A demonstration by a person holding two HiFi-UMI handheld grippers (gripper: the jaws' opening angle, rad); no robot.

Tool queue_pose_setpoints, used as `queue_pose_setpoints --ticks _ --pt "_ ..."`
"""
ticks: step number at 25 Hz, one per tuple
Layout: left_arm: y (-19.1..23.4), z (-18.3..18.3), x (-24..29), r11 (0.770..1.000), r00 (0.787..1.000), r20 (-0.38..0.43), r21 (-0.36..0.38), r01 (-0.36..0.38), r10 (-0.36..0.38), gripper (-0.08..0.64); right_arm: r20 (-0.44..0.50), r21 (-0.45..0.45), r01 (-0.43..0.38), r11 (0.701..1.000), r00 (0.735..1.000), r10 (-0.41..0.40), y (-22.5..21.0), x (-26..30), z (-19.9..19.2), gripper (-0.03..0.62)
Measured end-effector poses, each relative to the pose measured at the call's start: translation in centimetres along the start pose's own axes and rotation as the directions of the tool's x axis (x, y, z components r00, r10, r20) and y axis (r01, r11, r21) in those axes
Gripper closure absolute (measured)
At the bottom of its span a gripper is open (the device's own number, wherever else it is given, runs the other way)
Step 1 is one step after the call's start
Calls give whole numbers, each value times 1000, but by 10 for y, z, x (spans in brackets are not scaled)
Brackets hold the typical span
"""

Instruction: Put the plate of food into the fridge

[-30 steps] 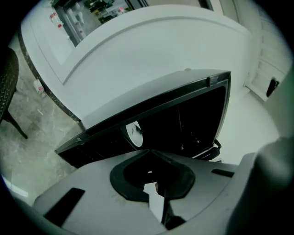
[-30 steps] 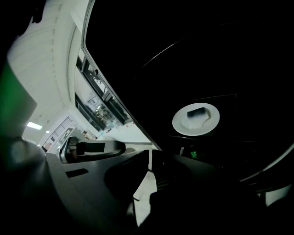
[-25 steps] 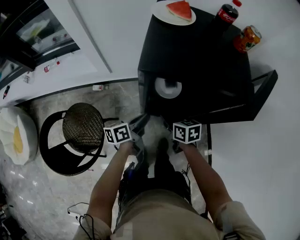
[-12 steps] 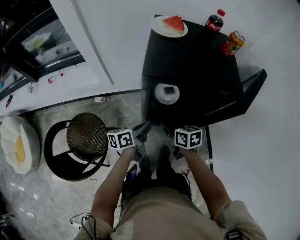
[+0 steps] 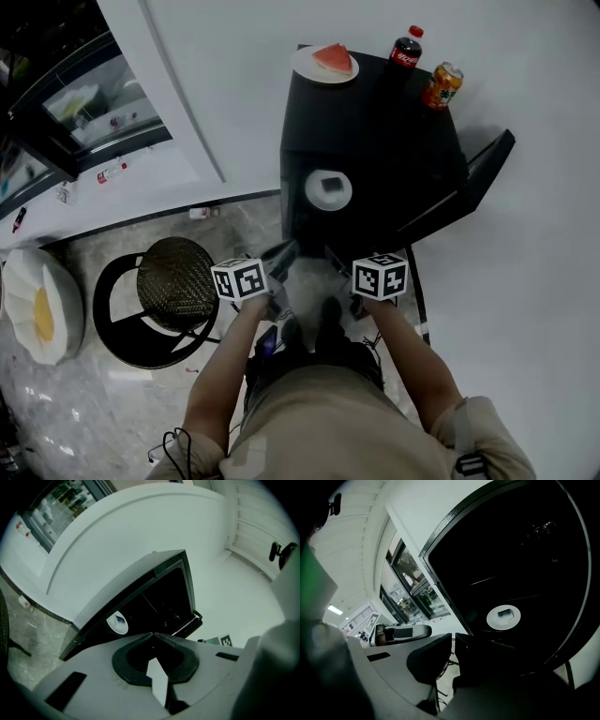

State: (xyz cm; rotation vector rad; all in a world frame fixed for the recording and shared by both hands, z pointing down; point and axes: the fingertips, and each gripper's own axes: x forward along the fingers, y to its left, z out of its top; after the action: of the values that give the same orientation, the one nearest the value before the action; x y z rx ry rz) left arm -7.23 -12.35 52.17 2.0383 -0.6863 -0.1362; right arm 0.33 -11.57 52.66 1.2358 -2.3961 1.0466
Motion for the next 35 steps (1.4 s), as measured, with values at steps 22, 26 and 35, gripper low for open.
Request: queue_pose_setpoints --ticks 22,26,35 --pt "-40 -18 -13 946 988 -134 322 -24 70 548 -15 -256 151 955 987 -160 29 -43 -10 557" --pt "-49 -22 -10 933 988 -136 359 -23 77 548 -17 -344 136 929 988 -151 36 -44 -11 557" --pt "-60 -32 -16 922 987 -103 380 -78 126 548 -3 -457 79 886 996 -90 57 -51 -18 557"
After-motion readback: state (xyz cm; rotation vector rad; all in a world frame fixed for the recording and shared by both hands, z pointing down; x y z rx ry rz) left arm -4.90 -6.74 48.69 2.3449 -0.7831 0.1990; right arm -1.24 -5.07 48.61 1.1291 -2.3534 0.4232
